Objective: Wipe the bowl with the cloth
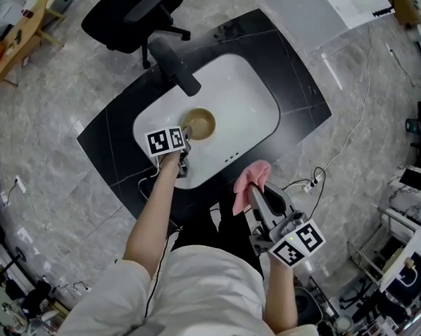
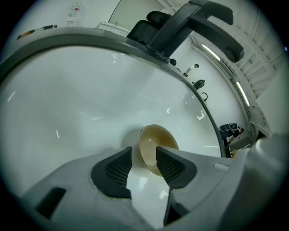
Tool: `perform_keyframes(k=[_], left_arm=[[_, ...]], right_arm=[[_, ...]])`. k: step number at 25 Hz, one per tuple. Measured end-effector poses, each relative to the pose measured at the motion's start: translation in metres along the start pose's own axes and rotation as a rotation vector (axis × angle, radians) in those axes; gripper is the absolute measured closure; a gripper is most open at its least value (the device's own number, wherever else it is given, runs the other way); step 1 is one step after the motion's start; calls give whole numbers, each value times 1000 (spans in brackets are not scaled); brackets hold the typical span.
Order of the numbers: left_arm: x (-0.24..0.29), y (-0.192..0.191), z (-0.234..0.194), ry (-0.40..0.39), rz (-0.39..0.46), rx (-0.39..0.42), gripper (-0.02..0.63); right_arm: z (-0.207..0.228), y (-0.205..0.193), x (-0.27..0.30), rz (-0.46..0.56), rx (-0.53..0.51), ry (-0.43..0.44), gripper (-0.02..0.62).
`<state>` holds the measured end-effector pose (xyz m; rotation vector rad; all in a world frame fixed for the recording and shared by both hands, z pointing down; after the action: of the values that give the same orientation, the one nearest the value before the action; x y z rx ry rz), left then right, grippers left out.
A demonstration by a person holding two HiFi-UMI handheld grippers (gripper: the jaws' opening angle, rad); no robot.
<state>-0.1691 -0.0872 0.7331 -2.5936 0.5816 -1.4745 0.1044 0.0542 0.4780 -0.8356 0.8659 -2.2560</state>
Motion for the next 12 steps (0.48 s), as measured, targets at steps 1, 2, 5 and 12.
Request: perform_keyframes(k=[1,2,5,12], left_arm=[[-3,2,1,1,7,4,436],[-7,3,2,2,14,8,436],[-19,8,8,-9,35,26,437],[-56,17,34,-75,86,85,490]], right_arm=[[-1,1,0,4,-4,1,566],[-2,3,-1,8,-7,1,566],[-6,6,-4,21,-16,3,566],[-11,16,-3,35,-43,8,566]])
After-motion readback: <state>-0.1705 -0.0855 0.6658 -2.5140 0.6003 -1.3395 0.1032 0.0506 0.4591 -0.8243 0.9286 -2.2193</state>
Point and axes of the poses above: the fingertips, and each gripper's own axes: x forward along the fingers, z to its right, y out of its top, the point moved 10 cm from there along -x, backward along the fingers
